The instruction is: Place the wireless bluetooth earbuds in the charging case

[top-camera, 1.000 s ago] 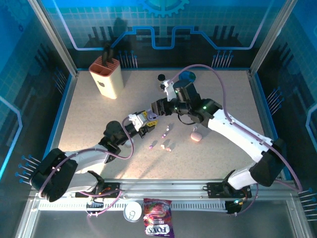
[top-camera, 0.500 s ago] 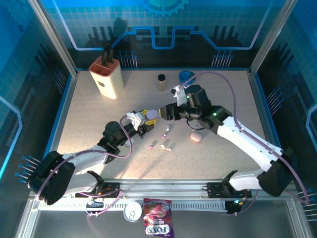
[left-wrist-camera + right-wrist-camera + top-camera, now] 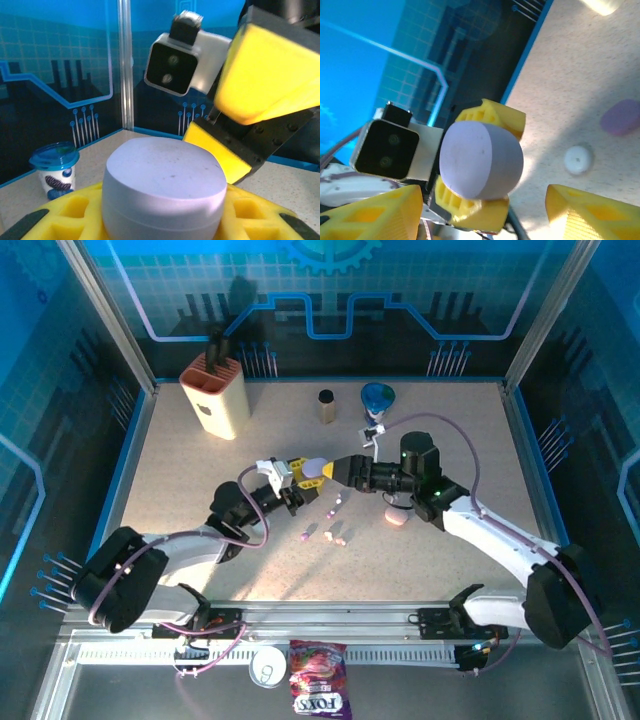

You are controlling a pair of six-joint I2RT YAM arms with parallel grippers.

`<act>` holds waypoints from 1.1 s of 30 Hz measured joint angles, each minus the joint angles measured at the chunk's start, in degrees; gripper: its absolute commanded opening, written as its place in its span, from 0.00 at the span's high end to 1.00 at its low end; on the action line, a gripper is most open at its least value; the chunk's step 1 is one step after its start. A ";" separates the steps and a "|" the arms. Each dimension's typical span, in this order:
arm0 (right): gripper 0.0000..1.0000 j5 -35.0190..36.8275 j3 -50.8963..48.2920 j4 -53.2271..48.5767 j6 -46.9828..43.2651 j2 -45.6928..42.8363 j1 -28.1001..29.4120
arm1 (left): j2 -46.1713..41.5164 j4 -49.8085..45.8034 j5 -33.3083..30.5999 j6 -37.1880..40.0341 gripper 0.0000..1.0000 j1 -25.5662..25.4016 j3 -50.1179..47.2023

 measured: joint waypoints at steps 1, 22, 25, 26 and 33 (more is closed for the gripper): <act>0.36 -0.55 -0.46 2.45 1.81 0.81 0.00 | 0.63 0.66 0.31 -0.17 0.69 -0.15 0.13; 0.78 -1.97 -2.56 15.06 11.93 4.35 -0.33 | 2.14 3.74 1.31 -0.76 0.27 -1.03 0.76; 0.78 0.11 -3.54 12.92 9.90 4.07 -1.09 | 1.18 0.79 0.61 -0.15 0.10 -1.09 0.76; 0.78 1.18 -3.89 11.41 8.74 3.74 -1.53 | 0.57 -0.44 0.44 0.33 0.06 -1.09 0.76; 0.77 13.55 -4.70 -4.57 -3.54 1.70 -4.39 | -5.77 -10.95 -2.08 2.51 0.01 -1.07 0.74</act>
